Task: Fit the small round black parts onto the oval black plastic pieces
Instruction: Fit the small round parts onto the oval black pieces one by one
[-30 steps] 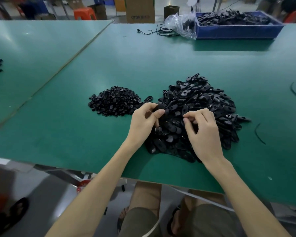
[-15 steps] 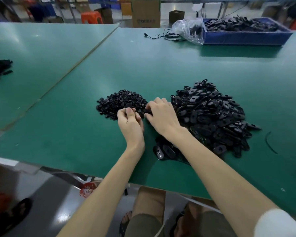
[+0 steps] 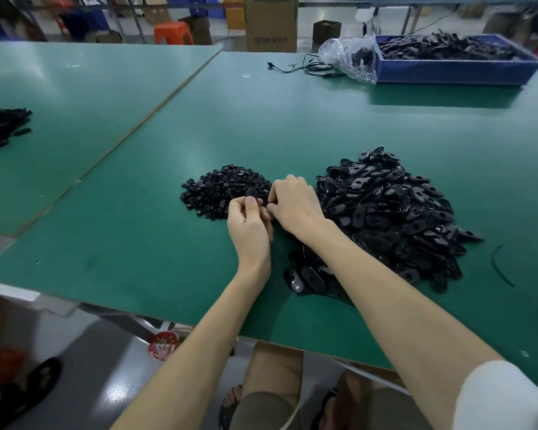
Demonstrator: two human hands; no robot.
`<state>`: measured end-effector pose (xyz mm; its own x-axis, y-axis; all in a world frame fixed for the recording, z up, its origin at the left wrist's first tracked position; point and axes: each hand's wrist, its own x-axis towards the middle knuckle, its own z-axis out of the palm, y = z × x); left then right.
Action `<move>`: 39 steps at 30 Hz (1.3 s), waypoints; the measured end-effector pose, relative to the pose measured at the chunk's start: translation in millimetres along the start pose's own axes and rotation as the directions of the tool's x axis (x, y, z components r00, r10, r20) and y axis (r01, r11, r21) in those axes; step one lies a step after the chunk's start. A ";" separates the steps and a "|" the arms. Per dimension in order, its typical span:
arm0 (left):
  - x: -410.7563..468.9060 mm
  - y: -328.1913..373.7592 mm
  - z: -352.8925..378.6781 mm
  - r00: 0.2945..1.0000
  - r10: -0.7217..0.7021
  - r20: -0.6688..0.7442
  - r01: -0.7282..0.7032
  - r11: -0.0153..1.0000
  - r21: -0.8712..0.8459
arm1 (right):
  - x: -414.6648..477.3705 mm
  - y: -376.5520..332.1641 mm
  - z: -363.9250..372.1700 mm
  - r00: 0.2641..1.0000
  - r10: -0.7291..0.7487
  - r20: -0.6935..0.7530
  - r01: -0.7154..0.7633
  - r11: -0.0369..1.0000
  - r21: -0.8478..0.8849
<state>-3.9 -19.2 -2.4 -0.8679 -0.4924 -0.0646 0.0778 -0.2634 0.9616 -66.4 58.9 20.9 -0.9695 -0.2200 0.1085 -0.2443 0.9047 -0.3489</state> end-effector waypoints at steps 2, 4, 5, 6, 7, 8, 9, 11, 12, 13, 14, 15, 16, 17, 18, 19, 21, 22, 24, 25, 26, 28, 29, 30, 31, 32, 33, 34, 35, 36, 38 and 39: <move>0.0 -0.1 0.6 1.000 0.000 0.023 -0.001 1.000 0.022 | -3.3 4.8 0.0 0.997 0.020 -0.074 -0.014 0.998 0.069; -0.3 -0.5 0.6 0.999 0.006 0.040 -0.008 0.999 0.036 | -8.3 8.4 -2.5 0.984 0.094 -0.154 -0.048 0.959 0.279; -0.6 -0.7 0.6 0.999 0.009 0.050 -0.012 0.999 0.047 | -11.2 9.3 -5.4 0.973 0.129 -0.192 -0.046 0.920 0.389; -1.1 -0.8 0.6 0.998 0.017 0.066 -0.021 0.998 0.062 | -14.6 10.1 -9.5 0.962 0.154 -0.224 -0.031 0.880 0.474; -1.7 -0.7 0.8 0.996 0.032 0.088 -0.040 0.996 0.080 | -18.3 11.4 -14.3 0.955 0.166 -0.245 -0.010 0.845 0.534; -2.6 -0.6 0.7 0.992 0.050 0.114 -0.061 0.994 0.094 | -22.6 12.9 -19.1 0.955 0.166 -0.245 0.011 0.808 0.589; -3.5 -0.6 0.7 0.988 0.065 0.143 -0.081 0.991 0.107 | -28.2 15.1 -23.7 0.959 0.169 -0.229 0.022 0.759 0.651; -4.6 -0.7 0.3 0.971 0.083 0.223 -0.116 0.984 0.139 | -42.6 22.1 -30.9 0.964 0.191 -0.184 0.027 0.618 0.786; -5.0 -1.0 -0.3 0.959 0.084 0.272 -0.129 0.980 0.153 | -51.6 27.2 -32.7 0.965 0.206 -0.165 0.030 0.534 0.845; -5.4 -1.3 -0.7 0.943 0.082 0.321 -0.140 0.977 0.163 | -61.8 33.6 -33.7 0.964 0.220 -0.149 0.034 0.455 0.890; -5.6 -1.6 -0.9 0.928 0.081 0.364 -0.153 0.973 0.172 | -72.2 41.3 -33.8 0.963 0.230 -0.138 0.037 0.395 0.918; -5.8 -1.7 -0.5 0.912 0.083 0.401 -0.167 0.969 0.181 | -82.5 49.8 -33.0 0.962 0.240 -0.132 0.041 0.352 0.935; -6.0 -1.7 -0.2 0.896 0.085 0.436 -0.183 0.965 0.189 | -92.1 58.5 -32.2 0.960 0.248 -0.127 0.043 0.321 0.946; -6.5 -1.7 0.1 0.879 0.088 0.468 -0.199 0.961 0.194 | -100.2 67.0 -31.5 0.960 0.252 -0.126 0.047 0.299 0.953; -7.5 -1.8 0.2 0.861 0.095 0.499 -0.219 0.956 0.195 | -106.8 74.7 -31.2 0.959 0.251 -0.133 0.056 0.289 0.956; -8.5 -2.0 0.6 0.844 0.105 0.526 -0.239 0.951 0.194 | -111.0 81.1 -31.1 0.958 0.245 -0.146 0.068 0.298 0.952; -10.5 -2.5 1.4 0.814 0.111 0.571 -0.265 0.944 0.195 | -113.8 90.2 -30.9 0.958 0.228 -0.172 0.085 0.349 0.933; -11.3 -2.2 2.2 0.798 0.108 0.592 -0.271 0.943 0.193 | -112.6 92.9 -30.7 0.957 0.226 -0.182 0.091 0.362 0.928; -12.0 -1.2 5.8 0.768 0.096 0.633 -0.279 0.940 0.195 | -106.6 95.7 -31.5 0.955 0.228 -0.190 0.102 0.350 0.931; -12.0 -0.8 8.1 0.757 0.089 0.648 -0.285 0.936 0.205 | -102.8 96.7 -31.9 0.956 0.222 -0.191 0.106 0.346 0.932; -11.7 -0.7 10.3 0.751 0.080 0.656 -0.290 0.932 0.218 | -99.4 97.9 -32.1 0.959 0.210 -0.192 0.109 0.352 0.930; -10.2 -1.6 14.8 0.759 0.060 0.649 -0.283 0.928 0.244 | -95.3 99.8 -31.4 0.964 0.184 -0.192 0.113 0.370 0.922; -9.1 -2.8 16.7 0.769 0.049 0.638 -0.273 0.927 0.257 | -94.7 100.7 -30.6 0.965 0.178 -0.192 0.115 0.369 0.922; -8.0 -3.9 17.7 0.778 0.039 0.627 -0.263 0.927 0.268 | -94.7 101.7 -29.3 0.965 0.177 -0.195 0.120 0.364 0.924; -7.1 -5.1 18.5 0.784 0.031 0.621 -0.257 0.926 0.278 | -94.8 102.4 -27.9 0.963 0.178 -0.201 0.126 0.360 0.924; -6.2 -6.4 18.8 0.784 0.021 0.620 -0.252 0.924 0.286 | -94.8 103.1 -26.4 0.961 0.181 -0.207 0.131 0.361 0.923; -5.7 -7.7 18.7 0.781 0.011 0.624 -0.247 0.923 0.294 | -94.8 103.6 -24.9 0.959 0.188 -0.211 0.131 0.366 0.921; -5.5 -8.6 18.1 0.776 0.001 0.631 -0.245 0.922 0.300 | -94.6 103.6 -23.7 0.957 0.196 -0.213 0.129 0.369 0.920; -5.6 -9.3 17.5 0.768 -0.007 0.641 -0.247 0.920 0.305 | -94.4 103.6 -23.0 0.954 0.205 -0.217 0.129 0.371 0.920; -6.0 -9.9 17.1 0.759 -0.012 0.651 -0.251 0.917 0.309 | -94.4 104.1 -22.9 0.952 0.210 -0.223 0.133 0.374 0.918; -6.6 -10.1 16.0 0.744 -0.014 0.668 -0.256 0.918 0.304 | -94.6 104.3 -23.2 0.949 0.205 -0.238 0.143 0.391 0.909; -6.6 -10.0 15.9 0.740 -0.014 0.673 -0.251 0.922 0.296 | -94.8 104.0 -23.7 0.948 0.202 -0.246 0.149 0.399 0.905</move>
<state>-6.8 -0.2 -7.3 -0.9731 0.1978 0.1181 0.1448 0.1264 0.9813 0.6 182.6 -3.6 -0.9632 0.0639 0.2611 -0.2618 -0.0021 -0.9651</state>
